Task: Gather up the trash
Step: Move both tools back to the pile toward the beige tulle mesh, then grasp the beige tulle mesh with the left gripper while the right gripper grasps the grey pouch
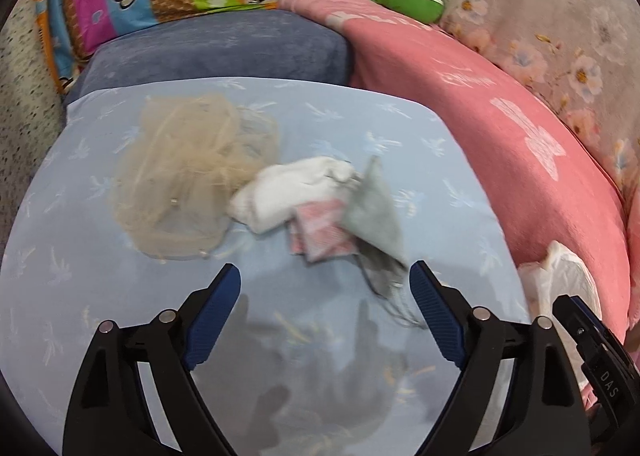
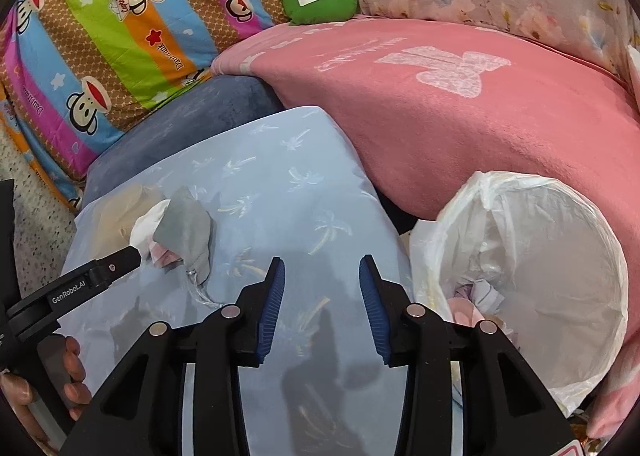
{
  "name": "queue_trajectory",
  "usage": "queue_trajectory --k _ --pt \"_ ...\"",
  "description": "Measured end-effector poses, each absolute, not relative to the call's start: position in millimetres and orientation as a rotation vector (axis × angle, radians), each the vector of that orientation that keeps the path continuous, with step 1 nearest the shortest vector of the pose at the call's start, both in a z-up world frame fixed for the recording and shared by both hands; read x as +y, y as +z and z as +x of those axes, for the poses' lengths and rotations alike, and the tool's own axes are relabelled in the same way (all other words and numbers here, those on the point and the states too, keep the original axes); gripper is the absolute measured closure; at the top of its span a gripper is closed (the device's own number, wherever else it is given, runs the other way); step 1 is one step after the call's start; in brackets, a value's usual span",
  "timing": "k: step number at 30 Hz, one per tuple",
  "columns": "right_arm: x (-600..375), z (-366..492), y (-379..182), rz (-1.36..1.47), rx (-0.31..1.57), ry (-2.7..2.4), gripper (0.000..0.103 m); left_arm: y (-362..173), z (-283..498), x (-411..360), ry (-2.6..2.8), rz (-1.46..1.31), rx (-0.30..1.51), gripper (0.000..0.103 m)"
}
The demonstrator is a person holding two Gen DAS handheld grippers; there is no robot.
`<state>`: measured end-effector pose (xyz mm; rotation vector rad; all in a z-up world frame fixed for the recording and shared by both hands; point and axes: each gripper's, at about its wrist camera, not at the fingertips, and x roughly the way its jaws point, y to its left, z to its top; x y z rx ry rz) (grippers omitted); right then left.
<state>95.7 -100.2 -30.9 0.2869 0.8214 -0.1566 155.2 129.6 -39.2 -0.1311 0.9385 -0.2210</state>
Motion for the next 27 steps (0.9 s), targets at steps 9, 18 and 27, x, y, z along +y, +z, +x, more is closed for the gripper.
queue_trajectory --k 9,18,27 --pt "-56.0 138.5 -43.6 0.287 0.869 -0.050 0.054 -49.7 184.3 182.9 -0.095 -0.170 0.948 0.017" --pt "-15.9 182.4 -59.5 0.262 0.914 0.009 0.053 -57.9 218.5 220.4 -0.031 -0.257 0.965 0.013" --pt "4.7 211.0 -76.5 0.259 0.945 0.023 0.053 -68.4 240.2 208.4 -0.075 -0.276 0.993 0.014"
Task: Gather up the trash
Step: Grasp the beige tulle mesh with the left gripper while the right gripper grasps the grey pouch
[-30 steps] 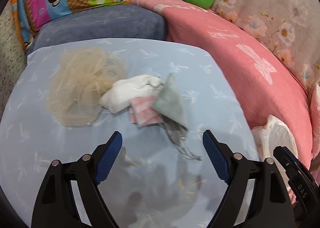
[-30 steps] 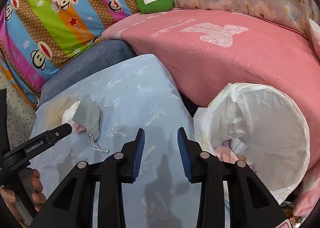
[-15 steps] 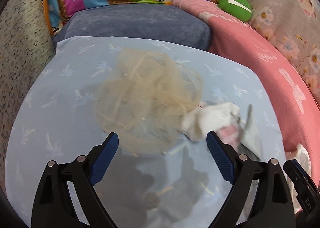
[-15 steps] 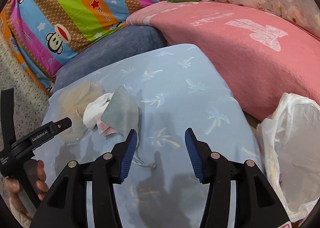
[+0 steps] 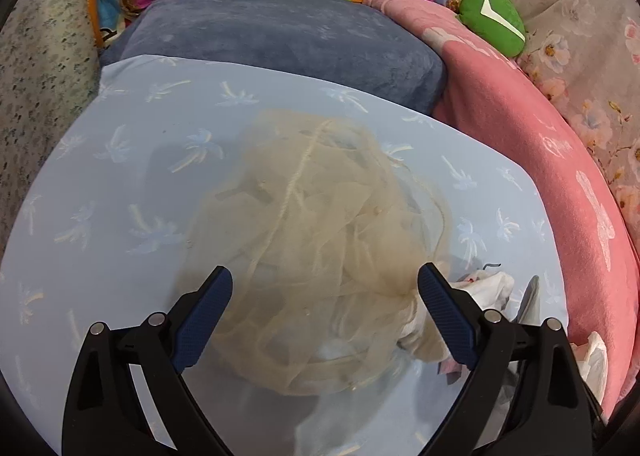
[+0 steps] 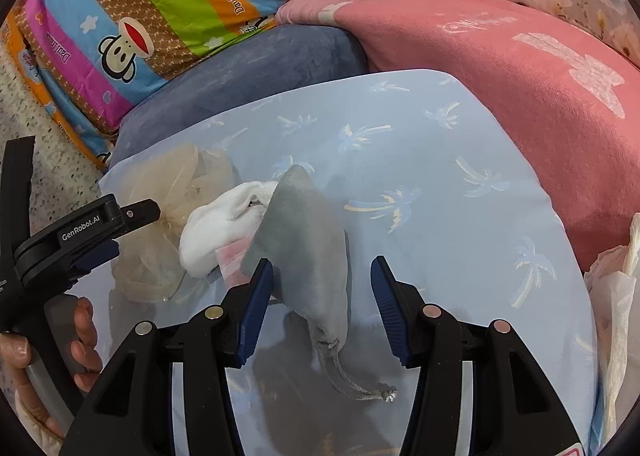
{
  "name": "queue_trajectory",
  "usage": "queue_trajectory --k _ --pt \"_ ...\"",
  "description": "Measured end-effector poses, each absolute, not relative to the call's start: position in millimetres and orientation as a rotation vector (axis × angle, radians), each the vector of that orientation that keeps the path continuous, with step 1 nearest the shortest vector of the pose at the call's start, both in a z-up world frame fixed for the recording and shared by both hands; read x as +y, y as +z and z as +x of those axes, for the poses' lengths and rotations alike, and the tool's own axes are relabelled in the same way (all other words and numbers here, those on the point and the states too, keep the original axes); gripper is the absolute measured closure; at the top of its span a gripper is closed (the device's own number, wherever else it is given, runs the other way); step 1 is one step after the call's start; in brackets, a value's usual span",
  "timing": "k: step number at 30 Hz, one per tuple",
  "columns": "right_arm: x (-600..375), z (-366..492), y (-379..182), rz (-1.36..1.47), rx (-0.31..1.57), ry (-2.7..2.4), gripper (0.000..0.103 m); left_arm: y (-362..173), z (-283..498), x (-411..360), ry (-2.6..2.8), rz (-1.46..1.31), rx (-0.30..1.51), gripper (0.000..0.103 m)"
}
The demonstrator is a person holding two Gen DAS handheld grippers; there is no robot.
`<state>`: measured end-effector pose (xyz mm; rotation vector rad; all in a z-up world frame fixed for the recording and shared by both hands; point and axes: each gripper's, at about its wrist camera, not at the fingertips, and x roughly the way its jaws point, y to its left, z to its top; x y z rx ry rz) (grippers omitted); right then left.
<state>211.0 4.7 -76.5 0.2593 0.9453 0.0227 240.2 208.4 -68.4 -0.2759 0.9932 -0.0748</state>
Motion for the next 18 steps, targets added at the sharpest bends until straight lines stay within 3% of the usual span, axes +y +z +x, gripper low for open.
queue_trajectory --k 2,3,4,6,9,12,18 --pt "5.1 213.0 -81.3 0.268 0.953 0.018 0.053 -70.4 242.9 206.1 -0.077 -0.265 0.993 0.020" --pt "4.8 213.4 -83.3 0.269 0.959 0.016 0.055 -72.4 243.0 203.3 -0.087 -0.258 0.996 0.034" --pt "4.9 213.6 -85.9 0.271 0.964 0.016 0.058 -74.6 244.1 201.8 -0.103 -0.257 1.007 0.040" --pt "4.4 214.2 -91.7 0.282 0.980 0.017 0.074 -78.6 245.2 199.8 -0.122 -0.259 1.027 0.060" --pt "2.3 210.8 -97.0 0.304 0.992 0.020 0.087 -79.6 241.8 199.0 -0.149 -0.264 1.036 0.080" --pt "1.5 205.2 -95.8 0.322 0.986 0.023 0.093 -74.9 235.5 197.1 -0.154 -0.248 1.025 0.090" --pt "-7.6 186.3 -81.2 0.338 0.953 0.021 0.096 -52.4 218.0 189.8 -0.150 -0.219 0.969 0.093"
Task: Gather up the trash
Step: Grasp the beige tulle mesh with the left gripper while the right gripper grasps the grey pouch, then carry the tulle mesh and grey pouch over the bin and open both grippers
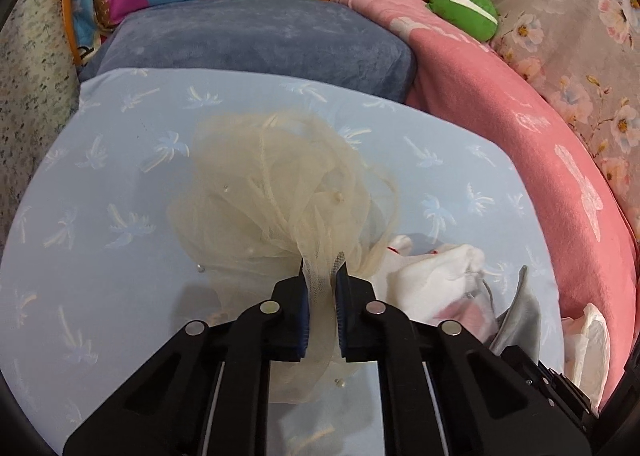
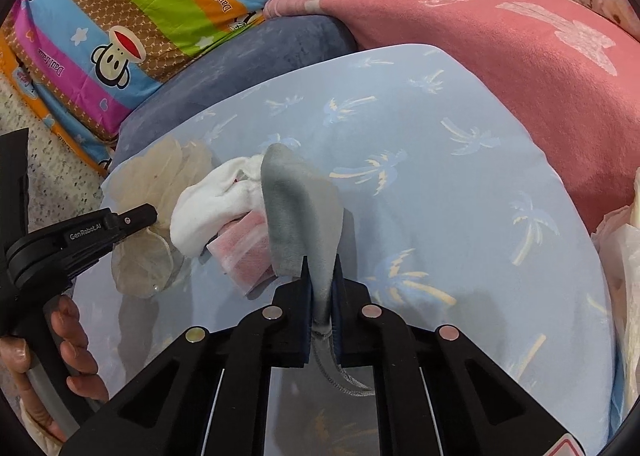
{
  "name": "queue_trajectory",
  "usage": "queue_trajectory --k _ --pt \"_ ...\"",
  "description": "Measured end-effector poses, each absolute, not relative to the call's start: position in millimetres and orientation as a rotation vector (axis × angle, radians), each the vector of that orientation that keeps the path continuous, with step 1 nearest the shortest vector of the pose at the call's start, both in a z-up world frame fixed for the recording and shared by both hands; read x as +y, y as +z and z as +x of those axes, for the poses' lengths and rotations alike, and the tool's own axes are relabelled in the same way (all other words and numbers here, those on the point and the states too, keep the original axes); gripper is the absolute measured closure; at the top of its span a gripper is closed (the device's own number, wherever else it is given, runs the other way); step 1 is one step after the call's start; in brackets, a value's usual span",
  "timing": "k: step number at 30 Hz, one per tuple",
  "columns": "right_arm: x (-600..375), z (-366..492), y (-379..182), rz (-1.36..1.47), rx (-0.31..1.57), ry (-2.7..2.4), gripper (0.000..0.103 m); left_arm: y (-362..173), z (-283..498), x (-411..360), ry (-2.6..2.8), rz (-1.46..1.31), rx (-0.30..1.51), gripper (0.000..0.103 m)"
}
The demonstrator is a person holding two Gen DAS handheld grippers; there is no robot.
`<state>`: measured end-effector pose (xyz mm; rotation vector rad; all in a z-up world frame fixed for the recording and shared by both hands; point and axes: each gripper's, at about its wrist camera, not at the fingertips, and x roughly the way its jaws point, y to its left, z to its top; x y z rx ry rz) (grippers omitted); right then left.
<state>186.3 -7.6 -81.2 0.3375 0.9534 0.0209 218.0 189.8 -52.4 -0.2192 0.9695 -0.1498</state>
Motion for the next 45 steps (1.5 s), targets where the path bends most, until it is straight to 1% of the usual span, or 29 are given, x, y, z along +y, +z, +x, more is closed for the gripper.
queue_trajectory --k 11,18,32,45 --pt "-47.7 145.5 -40.7 0.380 0.853 -0.016 0.096 -2.1 191.6 161.1 -0.212 -0.200 0.873 0.093" --pt "-78.2 118.3 -20.3 0.406 0.799 -0.049 0.096 18.9 169.9 119.7 -0.303 -0.166 0.843 0.093" --pt "-178.5 44.8 -8.5 0.484 0.724 -0.222 0.096 25.4 127.4 8.6 -0.522 -0.048 0.850 0.093" --pt "-243.1 -15.7 -15.3 0.565 0.679 -0.360 0.096 21.9 85.9 -81.9 -0.709 0.050 0.864 0.093"
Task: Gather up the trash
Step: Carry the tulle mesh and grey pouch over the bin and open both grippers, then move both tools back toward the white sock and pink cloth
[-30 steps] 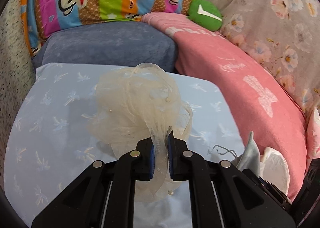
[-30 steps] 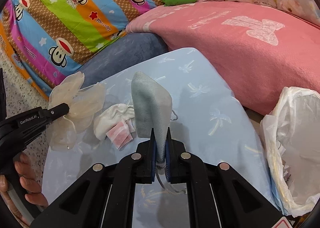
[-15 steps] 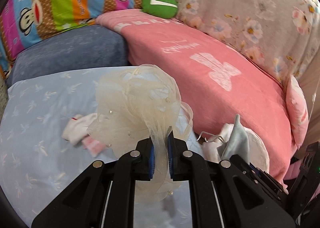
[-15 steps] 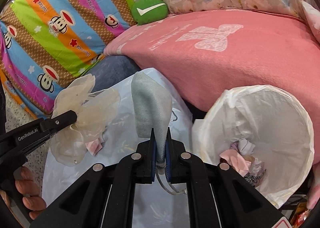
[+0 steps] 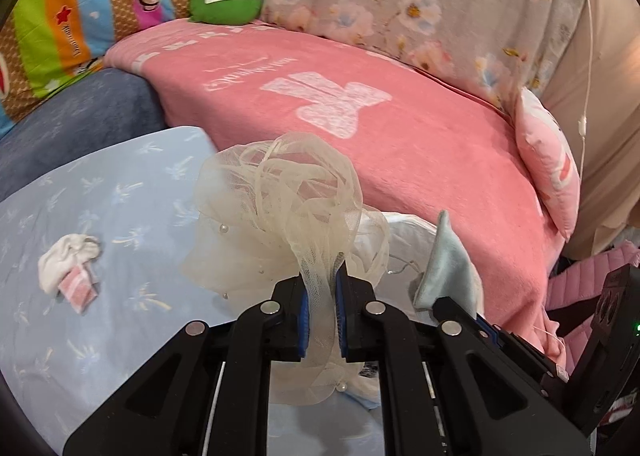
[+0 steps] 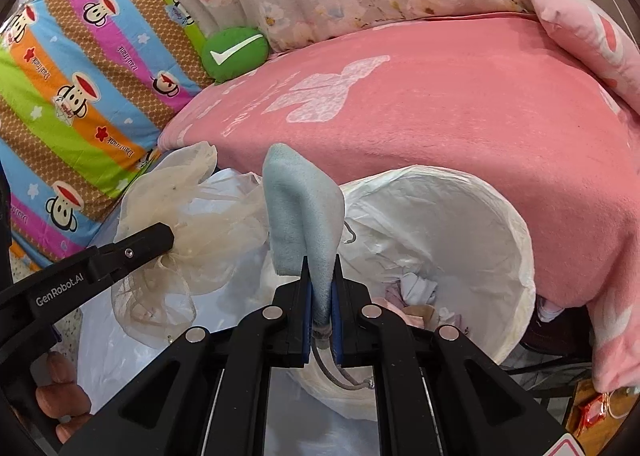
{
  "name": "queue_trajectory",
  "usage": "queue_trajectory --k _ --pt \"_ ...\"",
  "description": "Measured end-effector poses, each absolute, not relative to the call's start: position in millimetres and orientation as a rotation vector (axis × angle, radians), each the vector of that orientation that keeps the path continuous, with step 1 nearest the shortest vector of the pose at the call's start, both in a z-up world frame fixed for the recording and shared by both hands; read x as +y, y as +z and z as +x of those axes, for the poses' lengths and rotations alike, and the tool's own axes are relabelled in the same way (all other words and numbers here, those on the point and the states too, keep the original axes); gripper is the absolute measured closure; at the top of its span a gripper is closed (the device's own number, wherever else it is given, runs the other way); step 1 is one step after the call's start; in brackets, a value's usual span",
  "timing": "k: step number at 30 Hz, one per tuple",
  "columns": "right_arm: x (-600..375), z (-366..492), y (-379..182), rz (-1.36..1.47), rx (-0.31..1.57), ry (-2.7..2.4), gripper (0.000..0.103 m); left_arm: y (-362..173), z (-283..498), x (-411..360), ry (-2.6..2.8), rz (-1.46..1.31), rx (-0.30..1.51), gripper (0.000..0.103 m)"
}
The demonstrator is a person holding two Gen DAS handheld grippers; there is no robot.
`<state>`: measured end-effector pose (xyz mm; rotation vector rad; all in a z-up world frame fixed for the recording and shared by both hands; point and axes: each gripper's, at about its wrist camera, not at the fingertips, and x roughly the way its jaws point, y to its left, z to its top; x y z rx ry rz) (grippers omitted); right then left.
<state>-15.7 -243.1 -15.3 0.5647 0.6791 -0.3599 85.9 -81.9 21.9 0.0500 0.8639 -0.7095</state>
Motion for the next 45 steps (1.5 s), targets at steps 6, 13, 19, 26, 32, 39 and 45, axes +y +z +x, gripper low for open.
queue_trajectory --k 6,13,19,26,32,39,45 --pt "-260.0 -31.0 -16.8 0.584 0.667 -0.391 0.096 12.8 77.1 -105.4 -0.748 0.067 0.901 0.092" --pt "-269.8 -38.8 -20.0 0.599 0.663 -0.411 0.096 6.7 69.8 -120.7 -0.766 0.096 0.915 0.092" --pt "-274.7 -43.7 -22.9 0.595 0.669 -0.433 0.096 0.1 70.6 -129.2 -0.771 0.106 0.938 0.091" --pt "-280.2 -43.1 -26.7 0.595 0.677 -0.442 0.096 -9.1 72.2 -132.9 -0.774 0.106 0.961 0.082" --pt "-280.8 -41.2 -26.7 0.592 0.677 -0.445 0.092 -4.5 68.9 -130.7 -0.766 0.104 0.917 0.031" --pt "-275.6 -38.1 -25.1 0.583 0.675 -0.440 0.084 -0.4 71.4 -125.6 -0.745 0.104 0.896 0.027" --pt "-268.9 -33.3 -22.1 0.563 0.678 -0.432 0.075 -3.1 75.0 -113.8 -0.706 0.099 0.899 0.027"
